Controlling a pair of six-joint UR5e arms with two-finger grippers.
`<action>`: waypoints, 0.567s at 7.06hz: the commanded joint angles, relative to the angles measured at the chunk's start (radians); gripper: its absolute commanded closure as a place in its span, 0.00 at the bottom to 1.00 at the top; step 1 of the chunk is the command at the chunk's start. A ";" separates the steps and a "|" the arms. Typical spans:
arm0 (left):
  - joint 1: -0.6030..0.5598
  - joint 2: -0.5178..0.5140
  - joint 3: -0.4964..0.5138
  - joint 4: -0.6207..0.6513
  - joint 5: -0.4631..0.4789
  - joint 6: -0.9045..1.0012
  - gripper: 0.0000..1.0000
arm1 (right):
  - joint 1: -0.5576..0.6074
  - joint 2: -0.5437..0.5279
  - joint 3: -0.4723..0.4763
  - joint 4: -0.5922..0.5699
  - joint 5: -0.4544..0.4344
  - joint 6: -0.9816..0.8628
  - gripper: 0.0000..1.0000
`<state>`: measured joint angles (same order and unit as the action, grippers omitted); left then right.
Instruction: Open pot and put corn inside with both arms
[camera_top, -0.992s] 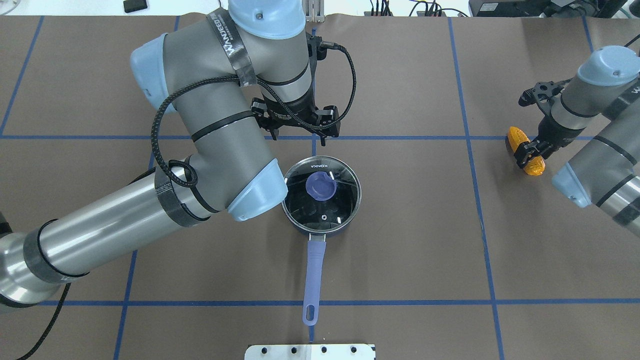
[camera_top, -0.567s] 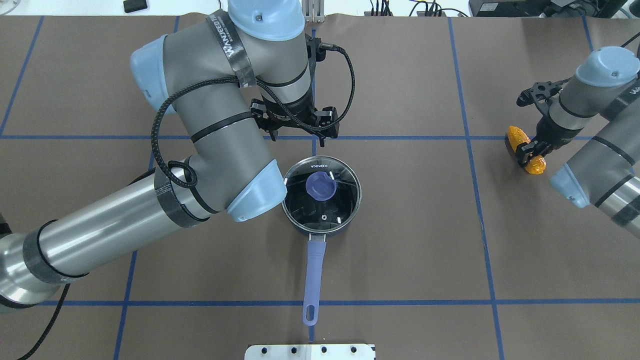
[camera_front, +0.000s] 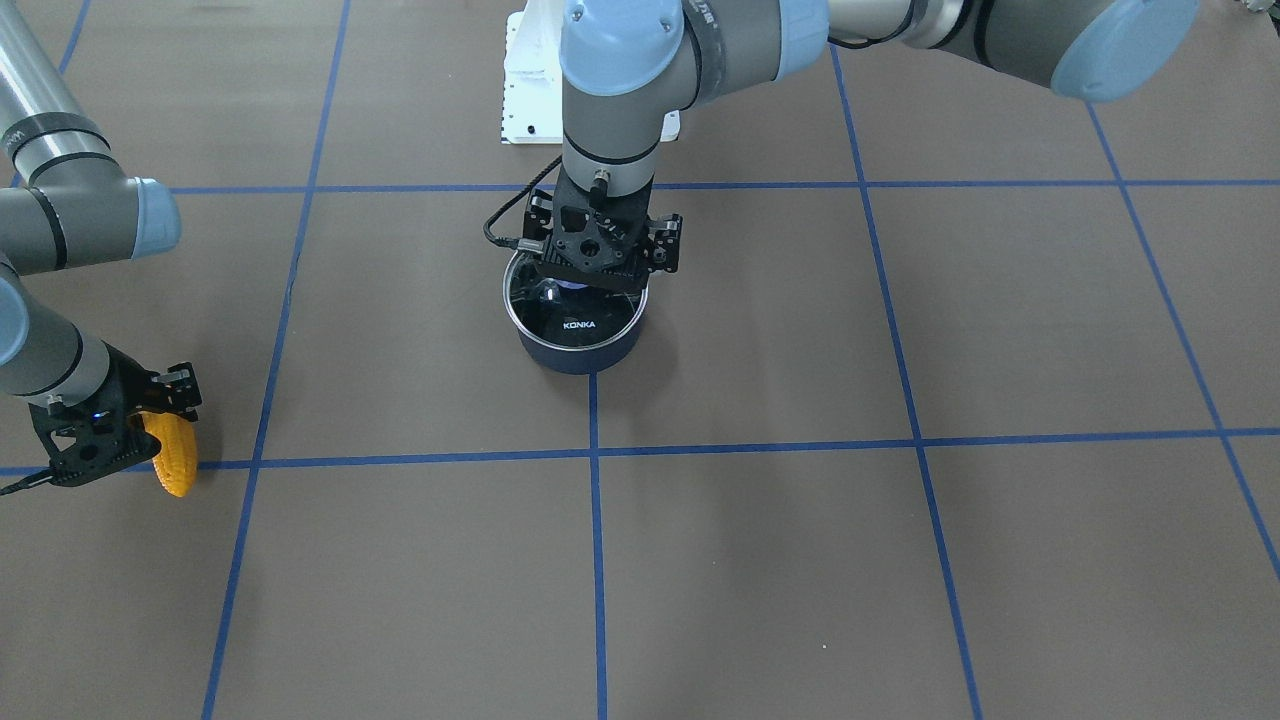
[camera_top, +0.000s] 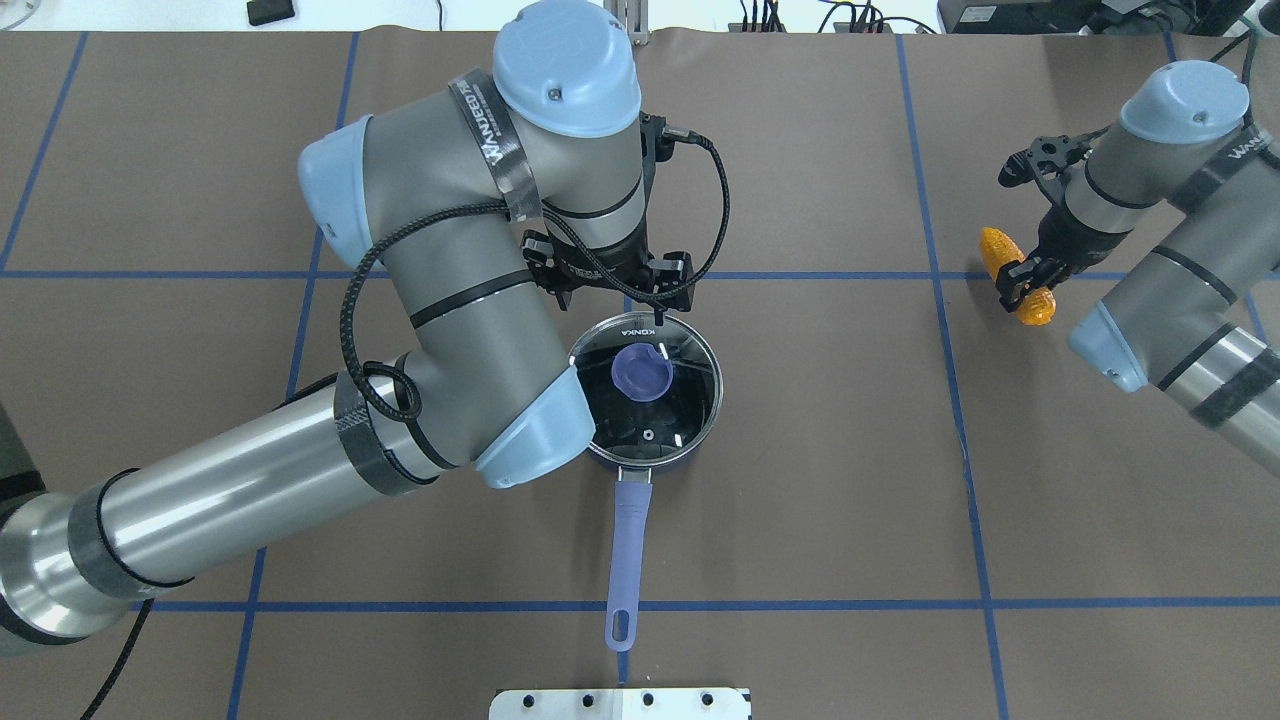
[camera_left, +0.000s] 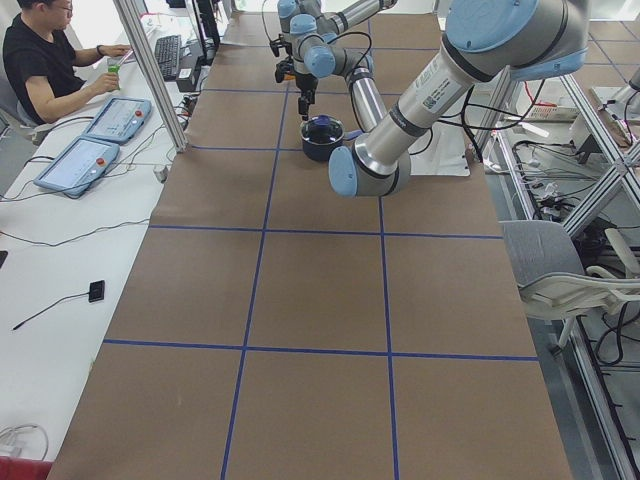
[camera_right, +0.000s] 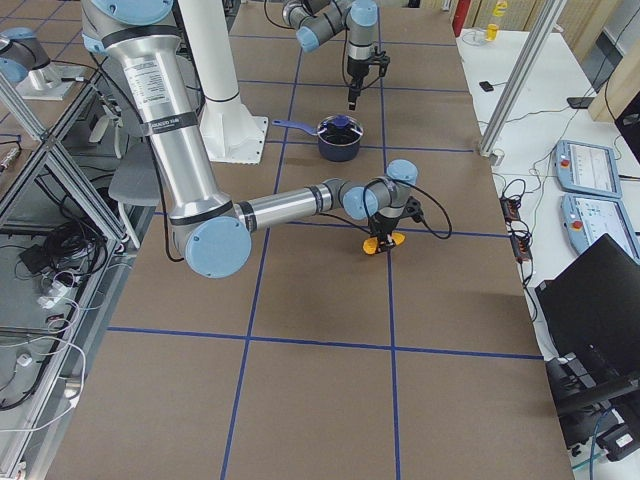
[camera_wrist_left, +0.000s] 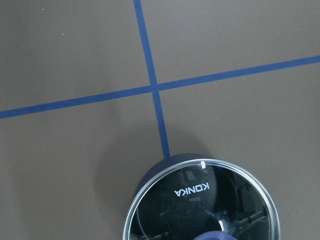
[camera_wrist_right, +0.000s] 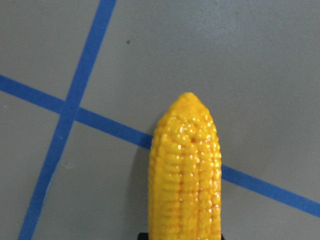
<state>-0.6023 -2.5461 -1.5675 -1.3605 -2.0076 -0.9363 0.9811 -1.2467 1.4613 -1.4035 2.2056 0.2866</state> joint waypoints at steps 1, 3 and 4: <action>0.042 0.001 0.043 -0.054 0.016 -0.010 0.01 | -0.001 0.009 0.001 0.000 -0.010 0.000 0.77; 0.055 0.003 0.049 -0.068 0.018 -0.024 0.01 | -0.001 0.007 0.001 0.000 -0.014 -0.001 0.77; 0.067 0.004 0.049 -0.069 0.018 -0.041 0.01 | -0.002 0.004 -0.001 0.000 -0.017 -0.001 0.77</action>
<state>-0.5494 -2.5434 -1.5204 -1.4256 -1.9903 -0.9611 0.9797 -1.2400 1.4613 -1.4036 2.1925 0.2855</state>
